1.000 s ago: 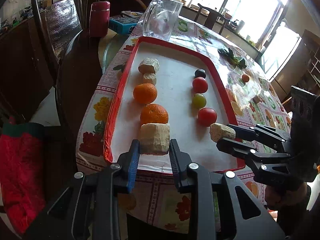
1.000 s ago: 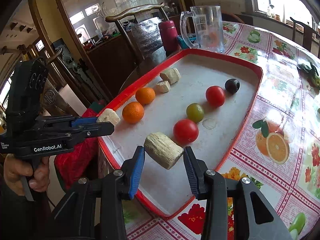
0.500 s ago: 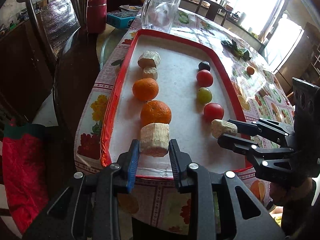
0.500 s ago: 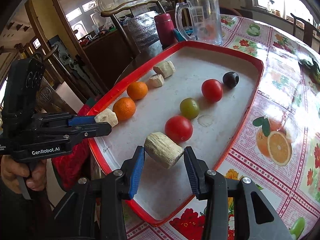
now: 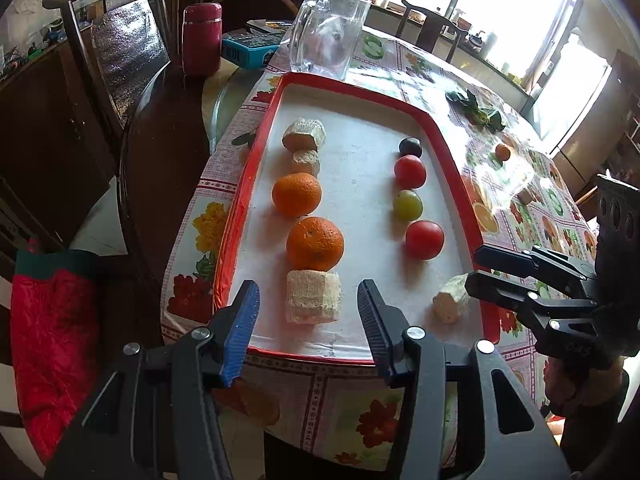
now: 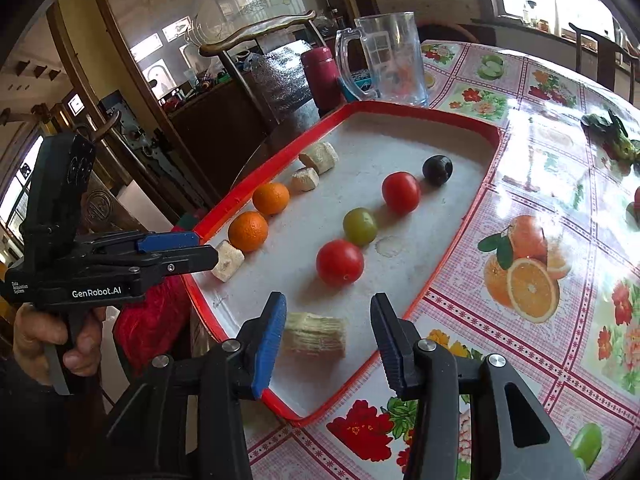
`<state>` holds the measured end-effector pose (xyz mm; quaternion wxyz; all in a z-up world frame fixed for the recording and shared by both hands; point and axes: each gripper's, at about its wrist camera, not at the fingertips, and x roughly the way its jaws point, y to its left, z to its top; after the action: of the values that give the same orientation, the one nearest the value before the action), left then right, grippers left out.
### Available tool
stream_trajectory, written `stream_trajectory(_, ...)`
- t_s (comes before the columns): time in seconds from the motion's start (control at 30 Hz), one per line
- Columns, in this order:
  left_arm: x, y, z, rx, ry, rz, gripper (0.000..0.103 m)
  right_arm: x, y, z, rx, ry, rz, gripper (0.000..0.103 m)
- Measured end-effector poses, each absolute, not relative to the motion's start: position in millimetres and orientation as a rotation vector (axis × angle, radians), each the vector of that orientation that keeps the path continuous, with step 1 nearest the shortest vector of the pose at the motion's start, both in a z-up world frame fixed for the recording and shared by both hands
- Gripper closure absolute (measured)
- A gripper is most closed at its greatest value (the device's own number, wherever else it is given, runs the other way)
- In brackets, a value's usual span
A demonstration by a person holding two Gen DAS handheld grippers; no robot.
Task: Organize fruits
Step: 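Move both tools back toward the last orange and pale piece on the table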
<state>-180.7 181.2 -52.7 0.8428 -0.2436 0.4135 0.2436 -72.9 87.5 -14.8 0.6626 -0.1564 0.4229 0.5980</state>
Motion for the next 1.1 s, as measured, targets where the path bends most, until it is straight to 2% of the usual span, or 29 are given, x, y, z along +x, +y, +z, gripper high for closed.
stream_trajectory(0.4, -148, 165, -32, -0.480, 0.839, 0.447, 0.054, -21, 30, -4, -0.246, 0.937, 1.204, 0.058)
stream_trajectory(1.1, -16, 96, -10, -0.308, 0.861, 0.202, 0.054, 64, -47, -12, -0.162, 0.938, 0.945, 0.056)
